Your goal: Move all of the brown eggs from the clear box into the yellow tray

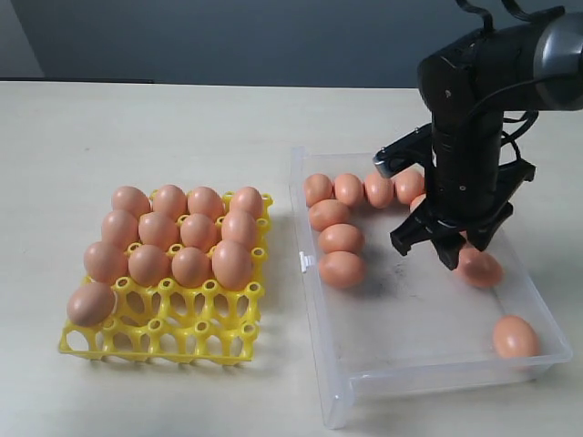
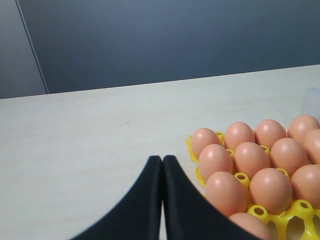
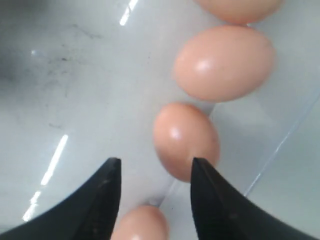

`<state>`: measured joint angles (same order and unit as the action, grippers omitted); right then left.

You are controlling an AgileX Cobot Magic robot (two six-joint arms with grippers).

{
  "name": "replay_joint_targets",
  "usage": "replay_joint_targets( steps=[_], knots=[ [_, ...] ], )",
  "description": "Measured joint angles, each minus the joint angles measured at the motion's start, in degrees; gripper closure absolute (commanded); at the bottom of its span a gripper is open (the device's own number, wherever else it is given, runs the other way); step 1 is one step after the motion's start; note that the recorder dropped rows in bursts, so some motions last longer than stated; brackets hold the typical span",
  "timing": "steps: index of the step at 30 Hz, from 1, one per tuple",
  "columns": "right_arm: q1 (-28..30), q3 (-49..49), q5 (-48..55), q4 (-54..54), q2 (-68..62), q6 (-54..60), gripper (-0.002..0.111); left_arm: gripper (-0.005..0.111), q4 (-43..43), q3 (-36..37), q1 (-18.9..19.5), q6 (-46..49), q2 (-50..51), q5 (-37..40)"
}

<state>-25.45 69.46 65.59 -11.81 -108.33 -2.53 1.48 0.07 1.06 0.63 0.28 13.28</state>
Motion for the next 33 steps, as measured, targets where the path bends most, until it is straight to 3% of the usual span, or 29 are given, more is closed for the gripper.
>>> replay_joint_targets(
  steps=[9, 22, 24, 29, 33],
  knots=[
    [0.00, -2.06, -0.30, -4.46, -1.55, 0.35, 0.057, 0.106, 0.00, 0.00, 0.00, 0.00, 0.00, 0.00],
    [0.00, -3.51, -3.31, -4.09, -6.92, -0.65, 0.058, 0.106, 0.00, 0.00, 0.00, 0.00, 0.00, 0.00],
    [0.00, -3.51, -3.41, -4.09, -6.92, -0.65, 0.066, 0.106, 0.00, 0.00, 0.00, 0.00, 0.00, 0.00],
    [0.00, -3.51, -3.21, -4.09, -6.92, -0.86, 0.109, 0.106, 0.00, 0.00, 0.00, 0.00, 0.00, 0.00],
    [-0.10, -3.51, -2.92, -3.98, -6.45, -0.86, 0.108, 0.106, 0.00, 0.00, 0.00, 0.00, 0.00, 0.00]
  ],
)
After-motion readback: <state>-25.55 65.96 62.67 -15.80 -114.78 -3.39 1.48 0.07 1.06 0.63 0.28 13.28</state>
